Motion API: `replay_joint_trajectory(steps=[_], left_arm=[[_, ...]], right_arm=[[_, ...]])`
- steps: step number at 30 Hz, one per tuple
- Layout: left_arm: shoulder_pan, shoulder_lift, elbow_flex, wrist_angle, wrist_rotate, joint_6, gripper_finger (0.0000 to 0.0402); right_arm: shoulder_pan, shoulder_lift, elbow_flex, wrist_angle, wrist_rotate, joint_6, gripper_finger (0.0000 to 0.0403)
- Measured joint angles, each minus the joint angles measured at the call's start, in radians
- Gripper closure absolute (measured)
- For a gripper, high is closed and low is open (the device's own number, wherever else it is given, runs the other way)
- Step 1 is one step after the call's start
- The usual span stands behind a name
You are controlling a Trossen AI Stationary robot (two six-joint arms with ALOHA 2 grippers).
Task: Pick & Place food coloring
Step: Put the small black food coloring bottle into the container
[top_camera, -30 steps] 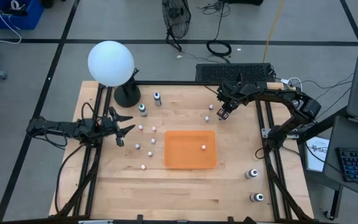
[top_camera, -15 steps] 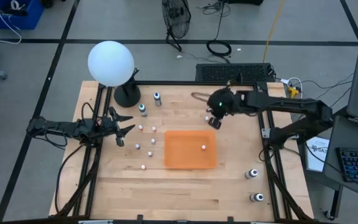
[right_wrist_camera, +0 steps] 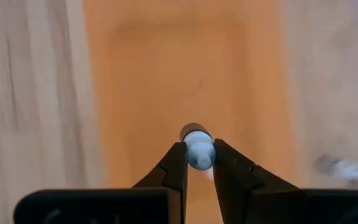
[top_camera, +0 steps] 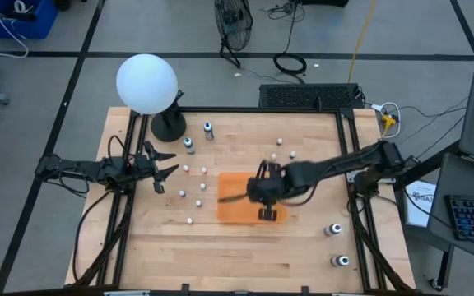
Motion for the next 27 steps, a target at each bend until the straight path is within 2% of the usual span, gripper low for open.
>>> replay_joint_trajectory(steps=[5,11,22,27], left_arm=[[0.0,0.0,0.0,0.0,0.0,0.0,0.0215],[0.0,0.0,0.0,0.0,0.0,0.0,0.0215],[0.0,0.0,0.0,0.0,0.0,0.0,0.0215],[0.0,0.0,0.0,0.0,0.0,0.0,0.0215]], right_arm=[[0.055,0.08,0.0,-0.103,-0.024,0.137,0.0362],[0.079,0.141,-0.002,-0.082,-0.021,0.153,0.0362],[0.077,0.151,-0.165,0.16,-0.02,0.147,0.0362],[0.077,0.151,-0.203,0.196,-0.02,0.146,0.0362]])
